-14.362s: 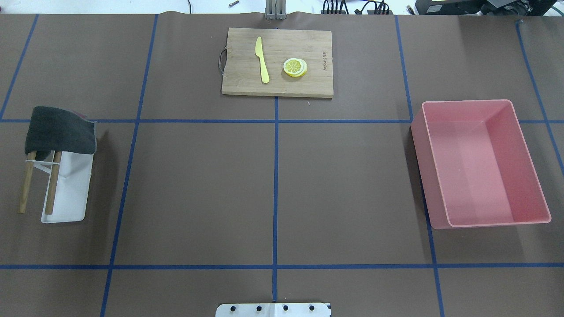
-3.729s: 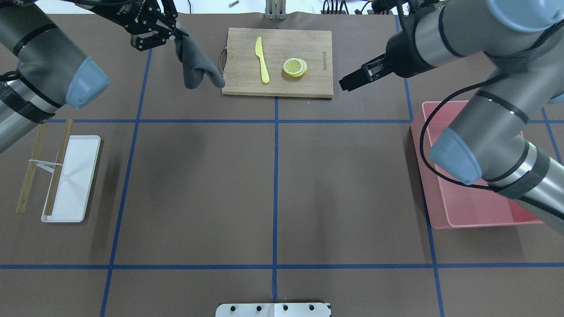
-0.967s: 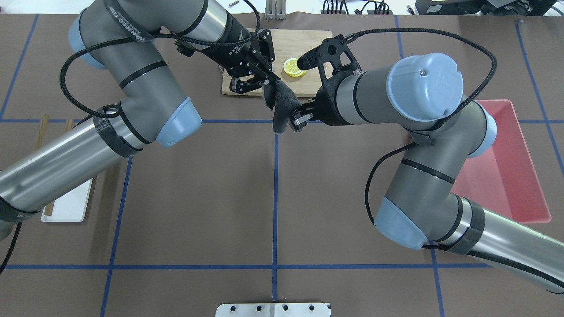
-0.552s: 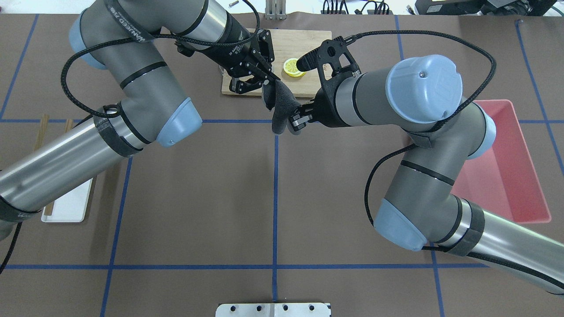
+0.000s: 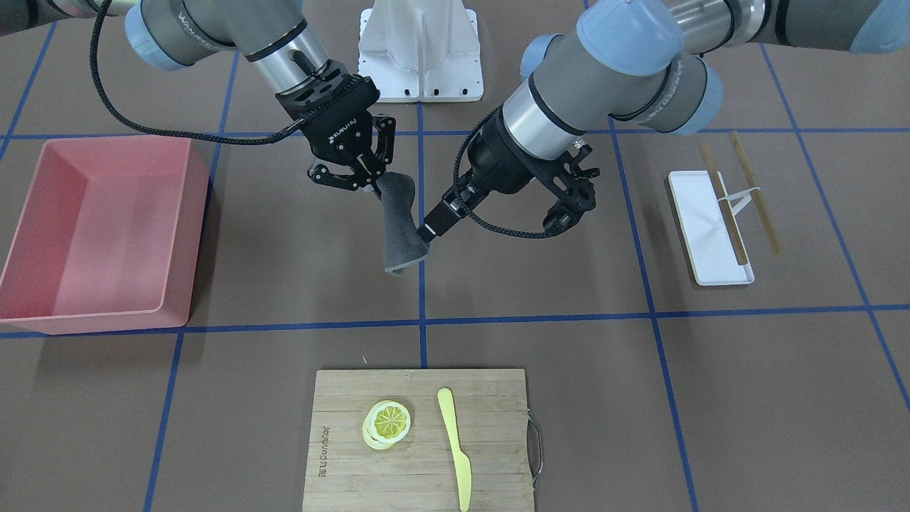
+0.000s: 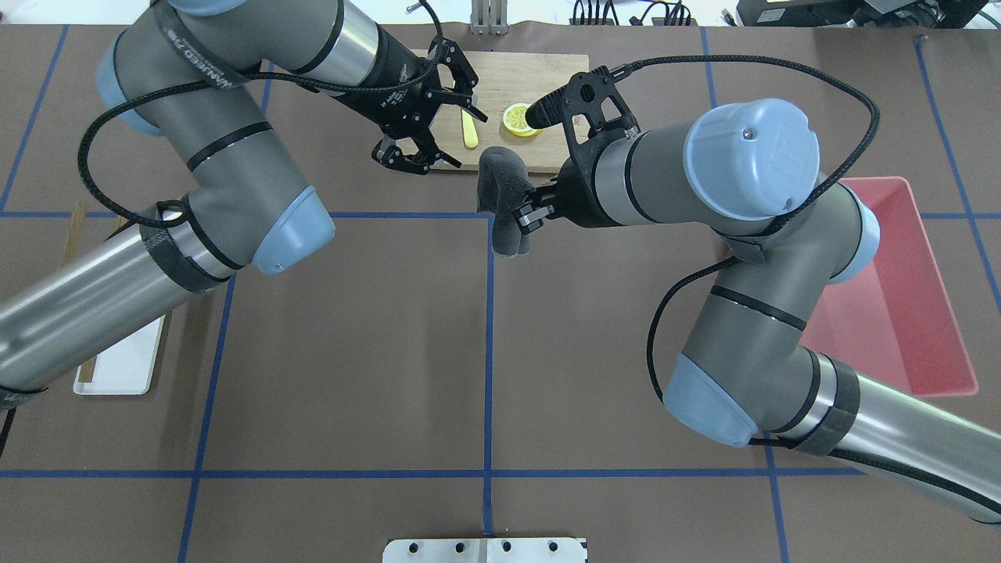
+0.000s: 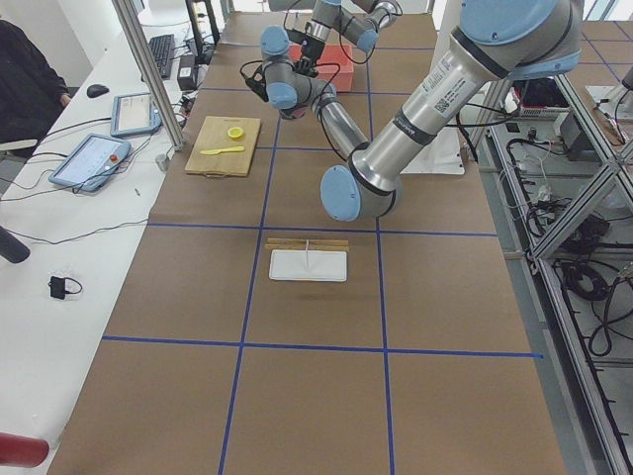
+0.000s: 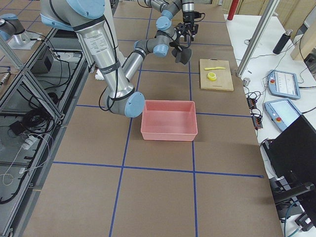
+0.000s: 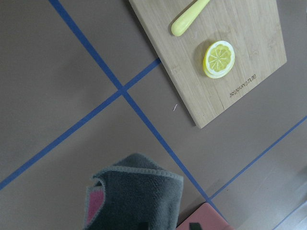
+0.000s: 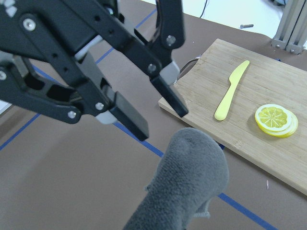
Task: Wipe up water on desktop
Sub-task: 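Open the left gripper and withdraw it while the right gripper holds the cloth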
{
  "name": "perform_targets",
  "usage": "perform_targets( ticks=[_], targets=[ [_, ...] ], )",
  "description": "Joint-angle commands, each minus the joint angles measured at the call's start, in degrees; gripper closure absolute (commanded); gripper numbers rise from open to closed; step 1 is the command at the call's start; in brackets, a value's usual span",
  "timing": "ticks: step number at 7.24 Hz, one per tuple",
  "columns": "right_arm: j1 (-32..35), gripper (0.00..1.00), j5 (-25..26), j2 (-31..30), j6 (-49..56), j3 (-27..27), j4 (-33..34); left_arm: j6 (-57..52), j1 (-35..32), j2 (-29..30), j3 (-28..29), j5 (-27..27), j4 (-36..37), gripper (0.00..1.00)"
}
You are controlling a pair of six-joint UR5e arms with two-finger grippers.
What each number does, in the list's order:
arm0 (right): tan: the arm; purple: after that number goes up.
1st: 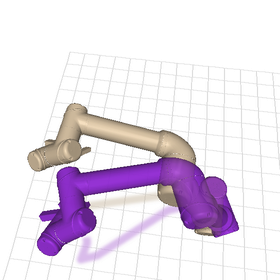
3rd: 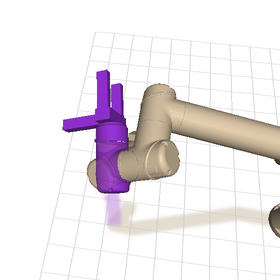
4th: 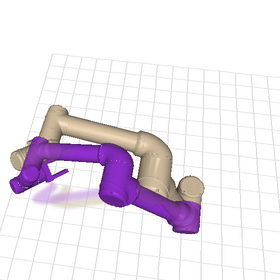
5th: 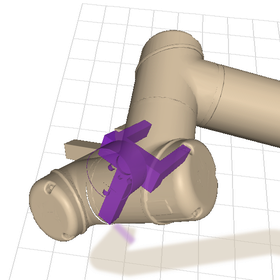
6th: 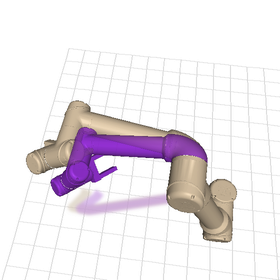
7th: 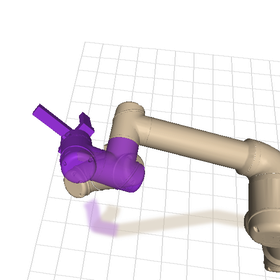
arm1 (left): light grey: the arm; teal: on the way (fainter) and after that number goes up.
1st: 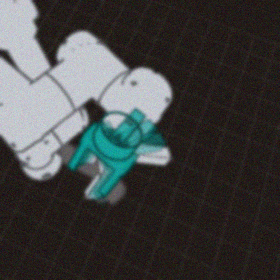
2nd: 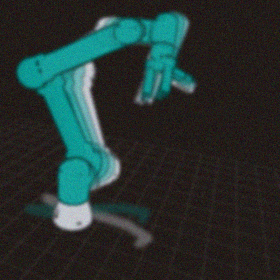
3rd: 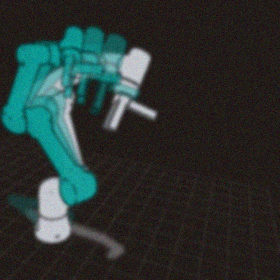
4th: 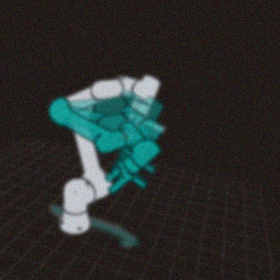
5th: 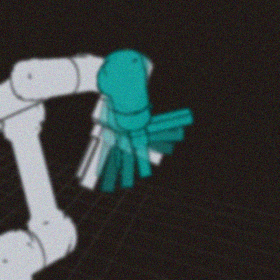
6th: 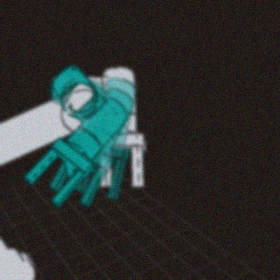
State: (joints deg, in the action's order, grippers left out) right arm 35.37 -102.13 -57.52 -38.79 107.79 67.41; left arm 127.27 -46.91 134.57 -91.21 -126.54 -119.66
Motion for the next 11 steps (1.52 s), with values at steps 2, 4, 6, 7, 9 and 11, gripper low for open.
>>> perform_targets(
  ticks=[2, 4, 6, 7, 9, 11],
  targets=[
    [1.53, 1.00, -0.26, -1.01, 1.43, 0.14, 7.61, -10.37, -2.30, -8.07, -5.64, 1.38, 0.13, 0.01],
    [4.42, 1.00, 0.17, -1.54, 10.61, 0.41, 16.21, -33.37, -6.86, -13.61, -8.97, 1.65, 0.22, 0.01],
    [4.79, 1.00, 6.55, -2.42, 19.23, -0.29, 22.30, -55.88, -10.38, -19.58, -10.03, 1.65, 0.22, 0.01],
    [3.75, 1.00, 10.51, -2.42, 22.85, -0.38, 25.46, -61.47, -11.79, -21.69, -11.26, 1.56, 0.30, 0.01],
    [-0.11, 1.00, 15.98, -2.77, 25.95, -4.14, 26.28, -62.49, -13.90, -22.95, -14.06, 1.56, 9.55, 0.01],
    [-4.42, 1.00, 18.36, -4.35, 27.01, -5.91, 26.46, -67.47, -16.80, -23.12, -16.10, 1.56, 15.77, 0.02]
  ],
)
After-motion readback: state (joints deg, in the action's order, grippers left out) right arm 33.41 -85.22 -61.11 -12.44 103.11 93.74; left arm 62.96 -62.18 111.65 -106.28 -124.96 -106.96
